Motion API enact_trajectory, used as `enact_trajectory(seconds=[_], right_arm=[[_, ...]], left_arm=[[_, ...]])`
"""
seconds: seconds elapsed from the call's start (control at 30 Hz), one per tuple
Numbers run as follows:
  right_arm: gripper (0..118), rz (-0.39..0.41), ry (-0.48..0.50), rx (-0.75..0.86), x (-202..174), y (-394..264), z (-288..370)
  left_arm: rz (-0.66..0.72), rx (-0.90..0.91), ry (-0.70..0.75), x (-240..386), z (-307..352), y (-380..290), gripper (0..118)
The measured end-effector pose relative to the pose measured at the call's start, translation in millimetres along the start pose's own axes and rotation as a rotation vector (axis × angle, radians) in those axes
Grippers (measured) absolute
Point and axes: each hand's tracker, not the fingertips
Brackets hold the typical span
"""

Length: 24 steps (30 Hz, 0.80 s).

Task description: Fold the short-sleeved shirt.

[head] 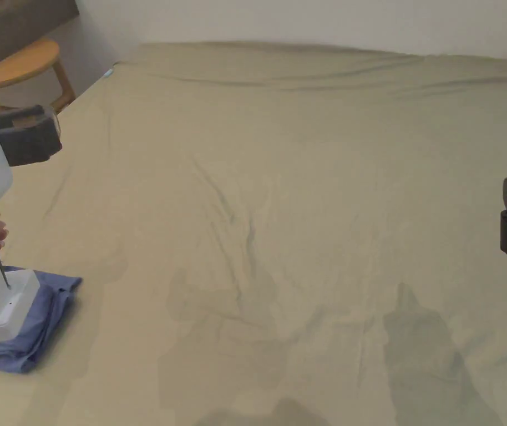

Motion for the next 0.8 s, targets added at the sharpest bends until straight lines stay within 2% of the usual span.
enact_trajectory(seconds=[0.2,0.33,0.47,0.5,0.63,0.67,0.73,0.8], right_arm=[[3,-0.006,-0.083,0.135,33.3,29.6,52.5],[3,0.028,-0.134,0.193,40.0,33.5,79.3],[3,0.029,-0.151,0.216,45.3,28.7,96.6],[3,0.027,-0.154,0.222,46.3,26.3,99.7],[3,0.031,-0.161,0.221,48.9,14.7,102.1],[3,0.028,-0.162,0.215,49.3,11.5,101.3],[3,0.022,-0.158,0.207,50.1,4.3,102.7],[3,0.035,-0.17,0.197,49.8,-3.4,102.6]], left_arm=[[-0.056,0.237,-0.098,115.2,81.5,31.6,118],[-0.015,0.266,-0.169,171.9,124.0,30.1,118],[-0.011,0.252,-0.286,218.9,154.0,22.6,103],[-0.023,0.254,-0.292,232.3,160.2,18.9,103],[-0.098,0.258,-0.312,271.8,175.6,4.7,25],[-0.109,0.259,-0.316,277.1,178.1,0.5,14],[-0.121,0.262,-0.328,283.4,183.5,-8.7,0],[-0.135,0.253,-0.331,288.0,185.2,-17.0,0]])
